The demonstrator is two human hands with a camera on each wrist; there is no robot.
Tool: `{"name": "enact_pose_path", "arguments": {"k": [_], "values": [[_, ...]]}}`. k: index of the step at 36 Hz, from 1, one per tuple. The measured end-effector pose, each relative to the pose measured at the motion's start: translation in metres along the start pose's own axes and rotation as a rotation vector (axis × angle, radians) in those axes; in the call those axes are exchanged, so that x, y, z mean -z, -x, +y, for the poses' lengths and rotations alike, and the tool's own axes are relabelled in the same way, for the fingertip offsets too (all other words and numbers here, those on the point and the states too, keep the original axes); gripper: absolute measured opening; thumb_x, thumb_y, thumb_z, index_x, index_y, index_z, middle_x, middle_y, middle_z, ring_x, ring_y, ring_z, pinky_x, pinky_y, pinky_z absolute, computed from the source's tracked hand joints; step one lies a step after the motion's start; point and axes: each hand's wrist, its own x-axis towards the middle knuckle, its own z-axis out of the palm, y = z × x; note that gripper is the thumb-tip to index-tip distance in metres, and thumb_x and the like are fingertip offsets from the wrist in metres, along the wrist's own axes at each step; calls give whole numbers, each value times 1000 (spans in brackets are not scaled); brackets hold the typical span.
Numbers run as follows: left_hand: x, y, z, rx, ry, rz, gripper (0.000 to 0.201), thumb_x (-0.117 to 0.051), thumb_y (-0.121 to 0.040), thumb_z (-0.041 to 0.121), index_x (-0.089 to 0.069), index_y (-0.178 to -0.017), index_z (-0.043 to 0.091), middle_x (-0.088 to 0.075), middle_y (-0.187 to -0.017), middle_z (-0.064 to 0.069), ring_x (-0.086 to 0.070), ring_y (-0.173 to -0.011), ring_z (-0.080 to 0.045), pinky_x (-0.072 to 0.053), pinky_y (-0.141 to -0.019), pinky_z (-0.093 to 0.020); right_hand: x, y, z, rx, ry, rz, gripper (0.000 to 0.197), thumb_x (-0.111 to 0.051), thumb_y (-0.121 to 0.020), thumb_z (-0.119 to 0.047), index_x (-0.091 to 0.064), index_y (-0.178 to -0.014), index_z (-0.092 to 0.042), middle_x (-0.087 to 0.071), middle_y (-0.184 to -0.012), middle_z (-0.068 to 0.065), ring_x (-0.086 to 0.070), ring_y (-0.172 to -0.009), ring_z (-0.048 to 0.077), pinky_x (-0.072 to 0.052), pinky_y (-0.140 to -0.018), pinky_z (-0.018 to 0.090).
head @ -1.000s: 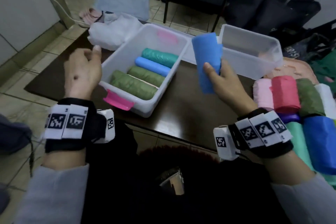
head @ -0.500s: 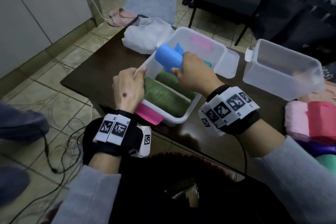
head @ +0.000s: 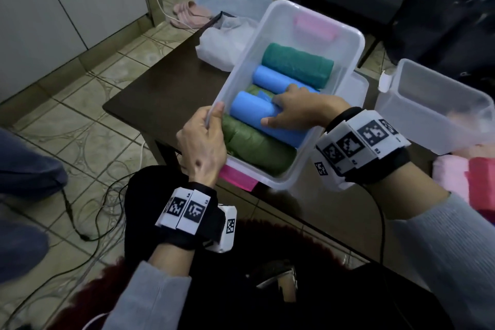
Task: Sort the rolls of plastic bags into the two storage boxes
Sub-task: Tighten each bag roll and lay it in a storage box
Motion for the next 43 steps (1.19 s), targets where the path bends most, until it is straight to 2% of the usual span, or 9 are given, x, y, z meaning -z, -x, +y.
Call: {"name": "enact_pose_path", "arguments": {"k": [6,11,14,22,27,34,37,40,43], "values": [[-3,1,-2,4,26,-13,36,-49,-96,39,-67,-80,12,-47,-54,8,-44,-54,-8,-31,-52,-17,2,-1,2,-16,-94,148,65,-57,-89,-45,-38,-136,-3,-40,-136,21,-38,-124,35,-30,-100,35],[-4,-1,-1,2,27,-18,36,-49,-96,38,-66,-80,12,-47,-55,10,-45,-54,-8,-27,-56,-19,-8,18,-12,103,-233,438,21,-53,-93,-18,-60,-105,-3,-63,-108,16,-54,-105,33,-38,-89,35],[-5,-3,-2,5,3,-25,36,-48,-96,40,-65,-78,13,-45,-53,10,-46,-57,-15,-28,-58,-23,-31,25,-20,124,-166,404,21,-47,-92,-11,-67,-95,-6,-67,-99,14,-59,-95,33,-46,-80,39],[-9,-7,0,-4,-41,-38,41,-46,-96,43,-60,-73,13,-45,-52,6,-47,-63,-24,-31,-61,-30,-53,20,-17,74,-148,327,32,-36,-101,-22,-60,-111,-4,-54,-108,19,-50,-101,35,-32,-84,36],[-9,-6,2,-13,-10,-20,42,-47,-96,42,-65,-80,8,-52,-59,1,-51,-65,-25,-37,-63,-33,-45,21,-27,55,-242,241,24,-53,-95,-27,-56,-108,-7,-56,-111,19,-51,-105,34,-36,-82,35],[-7,-3,2,-10,-21,-10,42,-46,-97,40,-63,-77,7,-44,-53,8,-45,-60,-19,-25,-58,-22,-38,22,-26,61,-243,44,43,-59,-91,-27,-44,-122,-2,-55,-125,18,-50,-116,31,-36,-80,29],[-7,-3,2,-9,-18,-11,40,-47,-97,39,-66,-81,7,-44,-54,10,-46,-63,-20,-25,-59,-21,-36,22,-28,93,-215,33,24,-60,-88,-27,-57,-100,-7,-60,-99,8,-56,-102,27,-35,-68,24],[-7,-3,3,-9,-18,-17,40,-47,-97,40,-66,-81,9,-45,-54,10,-45,-62,-19,-25,-59,-21,-34,24,-27,79,-261,83,22,-66,-80,-27,-50,-75,-13,-45,-68,-4,-50,-78,23,-30,-48,22],[-7,-5,3,-5,-11,-27,41,-46,-97,41,-65,-79,10,-46,-55,9,-48,-63,-19,-30,-60,-26,-30,29,-26,69,-258,213,24,-67,-75,-26,-57,-89,-9,-52,-84,3,-48,-83,23,-38,-59,29]]}}
